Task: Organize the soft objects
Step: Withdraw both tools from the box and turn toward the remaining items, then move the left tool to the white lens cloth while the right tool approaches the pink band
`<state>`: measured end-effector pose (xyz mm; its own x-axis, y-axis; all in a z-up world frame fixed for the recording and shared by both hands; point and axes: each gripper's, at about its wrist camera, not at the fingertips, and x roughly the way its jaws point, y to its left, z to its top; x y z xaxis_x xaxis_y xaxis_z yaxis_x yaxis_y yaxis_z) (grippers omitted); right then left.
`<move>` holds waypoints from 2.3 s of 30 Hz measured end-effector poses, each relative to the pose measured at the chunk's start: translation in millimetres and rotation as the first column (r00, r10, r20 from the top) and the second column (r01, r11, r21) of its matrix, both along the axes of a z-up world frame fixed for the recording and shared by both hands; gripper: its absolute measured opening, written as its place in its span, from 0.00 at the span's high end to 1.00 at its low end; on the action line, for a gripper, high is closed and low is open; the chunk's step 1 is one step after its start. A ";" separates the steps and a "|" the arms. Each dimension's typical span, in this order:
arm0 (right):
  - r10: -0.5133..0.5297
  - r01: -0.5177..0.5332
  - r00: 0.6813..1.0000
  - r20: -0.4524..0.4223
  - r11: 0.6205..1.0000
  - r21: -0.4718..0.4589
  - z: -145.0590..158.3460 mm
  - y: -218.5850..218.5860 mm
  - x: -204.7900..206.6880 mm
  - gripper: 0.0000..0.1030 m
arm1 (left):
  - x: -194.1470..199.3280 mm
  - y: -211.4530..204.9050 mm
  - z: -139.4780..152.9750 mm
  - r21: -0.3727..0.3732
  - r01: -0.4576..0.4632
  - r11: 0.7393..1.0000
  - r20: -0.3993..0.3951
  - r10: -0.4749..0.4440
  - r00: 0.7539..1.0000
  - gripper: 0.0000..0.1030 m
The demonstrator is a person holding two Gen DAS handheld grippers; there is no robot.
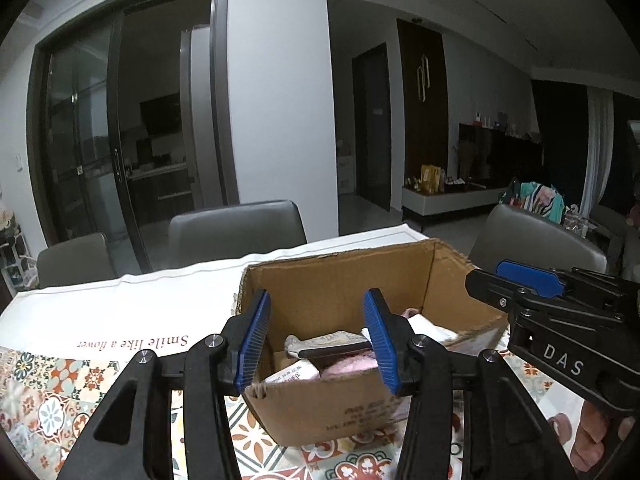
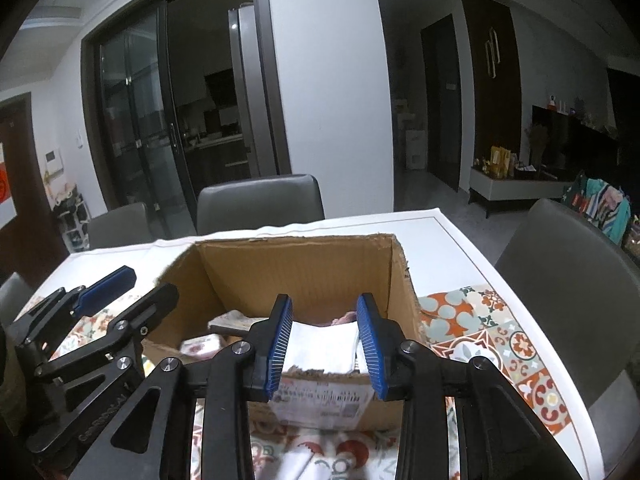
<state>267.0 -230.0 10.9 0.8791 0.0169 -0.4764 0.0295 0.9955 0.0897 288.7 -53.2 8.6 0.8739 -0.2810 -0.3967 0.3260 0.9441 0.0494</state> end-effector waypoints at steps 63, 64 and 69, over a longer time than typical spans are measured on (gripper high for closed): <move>-0.284 0.286 0.945 -0.160 0.958 -0.013 -94.3 -38.5 -186.7 0.47 | -154.7 -17.9 -101.0 0.139 0.055 0.989 -0.198 -0.027 0.980 0.40; -0.289 0.291 0.943 -0.164 0.957 -0.013 -96.8 -38.9 -185.4 0.47 | -152.0 -19.2 -103.5 0.143 0.058 0.988 -0.205 -0.028 0.978 0.40; -0.304 0.307 0.935 -0.183 0.952 -0.010 -106.6 -44.2 -175.4 0.47 | -136.6 -27.2 -116.5 0.155 0.074 0.985 -0.249 -0.034 0.968 0.37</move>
